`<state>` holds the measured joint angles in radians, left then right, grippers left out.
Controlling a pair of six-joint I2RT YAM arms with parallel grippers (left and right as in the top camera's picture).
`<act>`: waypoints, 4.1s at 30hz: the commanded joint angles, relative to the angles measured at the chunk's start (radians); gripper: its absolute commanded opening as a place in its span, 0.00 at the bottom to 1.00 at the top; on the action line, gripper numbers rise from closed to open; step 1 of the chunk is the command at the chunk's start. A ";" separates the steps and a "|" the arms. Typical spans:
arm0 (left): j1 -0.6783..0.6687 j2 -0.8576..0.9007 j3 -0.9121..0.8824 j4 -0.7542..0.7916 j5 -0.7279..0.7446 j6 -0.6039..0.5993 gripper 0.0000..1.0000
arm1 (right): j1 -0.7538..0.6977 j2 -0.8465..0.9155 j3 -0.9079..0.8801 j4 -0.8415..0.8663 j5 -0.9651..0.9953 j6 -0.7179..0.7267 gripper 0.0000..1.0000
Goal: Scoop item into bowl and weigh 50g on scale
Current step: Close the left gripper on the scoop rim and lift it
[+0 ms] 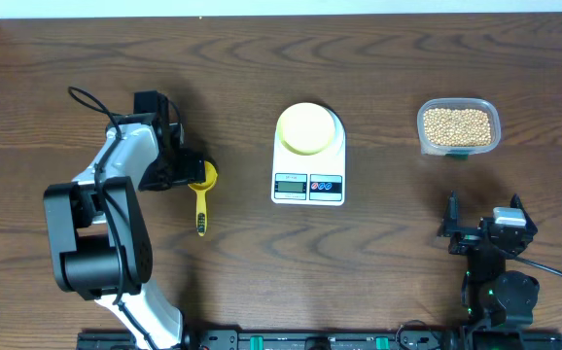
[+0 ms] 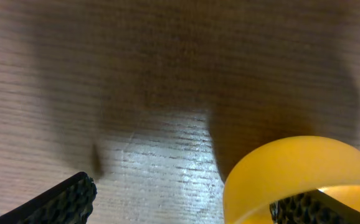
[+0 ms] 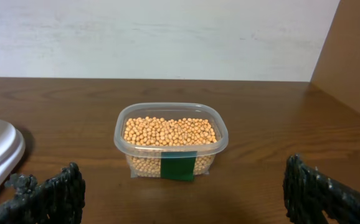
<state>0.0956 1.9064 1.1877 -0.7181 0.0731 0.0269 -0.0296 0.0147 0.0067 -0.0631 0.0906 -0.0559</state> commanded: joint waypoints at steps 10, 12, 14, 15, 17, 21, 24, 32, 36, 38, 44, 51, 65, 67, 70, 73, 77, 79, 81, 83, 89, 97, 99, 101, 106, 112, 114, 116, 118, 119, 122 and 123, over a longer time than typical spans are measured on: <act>0.000 0.003 -0.006 0.003 -0.002 0.006 0.90 | 0.004 -0.008 -0.001 -0.004 0.011 -0.002 0.99; 0.000 0.003 -0.006 0.002 -0.002 0.006 0.90 | 0.004 -0.008 -0.001 -0.004 0.011 -0.002 0.99; -0.001 0.003 -0.006 0.002 -0.002 0.006 0.90 | 0.004 -0.008 -0.001 -0.004 0.011 -0.002 0.99; 0.000 0.003 -0.006 0.002 -0.002 0.006 0.90 | 0.004 -0.008 -0.001 -0.004 0.011 -0.002 0.99; -0.001 0.003 -0.006 0.002 -0.002 0.006 0.90 | 0.004 -0.008 -0.001 -0.004 0.011 -0.002 0.99; -0.001 0.003 -0.006 0.003 -0.002 0.006 0.80 | 0.004 -0.008 -0.001 -0.004 0.011 -0.002 0.99; -0.001 0.003 -0.006 0.003 -0.002 0.006 0.70 | 0.004 -0.008 -0.001 -0.004 0.011 -0.002 0.99; 0.000 0.003 -0.006 0.003 -0.002 0.006 0.56 | 0.004 -0.008 -0.001 -0.004 0.011 -0.002 0.99; -0.001 0.003 -0.006 0.003 -0.002 0.006 0.50 | 0.004 -0.008 -0.001 -0.004 0.011 -0.002 0.99; 0.000 0.003 -0.006 0.003 -0.002 0.006 0.48 | 0.004 -0.008 -0.001 -0.004 0.011 -0.002 0.99; -0.001 0.003 -0.006 0.003 -0.002 0.006 0.39 | 0.004 -0.008 -0.001 -0.004 0.011 -0.002 0.99; -0.001 0.003 -0.006 0.003 -0.002 0.006 0.32 | 0.004 -0.008 -0.001 -0.003 0.011 -0.002 0.99; 0.000 0.003 -0.006 0.003 -0.002 0.006 0.14 | 0.004 -0.008 -0.001 -0.004 0.011 -0.002 0.99; -0.001 0.003 -0.006 0.003 -0.002 0.006 0.14 | 0.004 -0.008 -0.001 -0.004 0.011 -0.002 0.99; 0.000 0.003 -0.006 0.003 -0.002 0.006 0.11 | 0.004 -0.008 -0.001 -0.004 0.011 -0.002 0.99; -0.001 0.003 -0.006 0.004 -0.002 0.006 0.08 | 0.004 -0.008 -0.001 -0.004 0.011 -0.002 0.99; 0.000 0.003 -0.006 0.006 -0.002 0.006 0.08 | 0.004 -0.008 -0.001 -0.004 0.011 -0.002 0.99; 0.000 0.003 -0.006 0.006 -0.002 0.006 0.08 | 0.004 -0.008 -0.001 -0.004 0.011 -0.002 0.99; 0.000 0.003 -0.006 0.006 -0.002 0.006 0.08 | 0.004 -0.008 -0.001 -0.004 0.011 -0.002 0.99; -0.001 0.003 -0.006 0.006 -0.002 0.006 0.08 | 0.004 -0.008 -0.001 -0.004 0.011 -0.002 0.99; 0.000 0.003 -0.006 0.006 -0.002 0.006 0.08 | 0.004 -0.008 -0.001 -0.004 0.011 -0.002 0.99; -0.001 0.003 -0.006 0.006 -0.002 0.006 0.08 | 0.004 -0.008 -0.001 -0.004 0.011 -0.002 0.99; -0.001 0.003 -0.006 0.006 -0.002 0.006 0.08 | 0.004 -0.008 -0.001 -0.004 0.011 -0.002 0.99; 0.000 0.003 -0.006 0.006 -0.002 0.006 0.08 | 0.004 -0.008 -0.001 -0.004 0.011 -0.002 0.99; 0.000 0.003 -0.006 0.006 -0.002 0.006 0.08 | 0.004 -0.008 -0.001 -0.004 0.011 -0.002 0.99; -0.001 0.003 -0.006 0.006 -0.002 0.006 0.08 | 0.004 -0.008 -0.001 -0.004 0.011 -0.002 0.99; -0.001 0.003 -0.006 0.006 -0.002 0.006 0.08 | 0.004 -0.008 -0.001 -0.004 0.011 -0.002 0.99; -0.001 0.003 -0.006 0.006 -0.002 0.006 0.08 | 0.004 -0.008 -0.001 -0.004 0.011 -0.002 0.99; -0.001 0.003 -0.006 0.006 -0.002 0.006 0.08 | 0.004 -0.008 -0.001 -0.004 0.011 -0.002 0.99; -0.001 0.003 -0.006 0.006 -0.002 0.006 0.08 | 0.004 -0.008 -0.001 -0.004 0.011 -0.002 0.99; -0.001 0.003 -0.006 0.006 -0.002 0.006 0.08 | 0.004 -0.008 -0.001 -0.004 0.011 -0.002 0.99; -0.001 0.003 -0.006 0.006 -0.002 0.006 0.08 | 0.004 -0.008 -0.001 -0.004 0.011 -0.002 0.99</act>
<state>0.0956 1.9083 1.1877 -0.7090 0.0734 0.0273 -0.0292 0.0147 0.0067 -0.0631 0.0906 -0.0555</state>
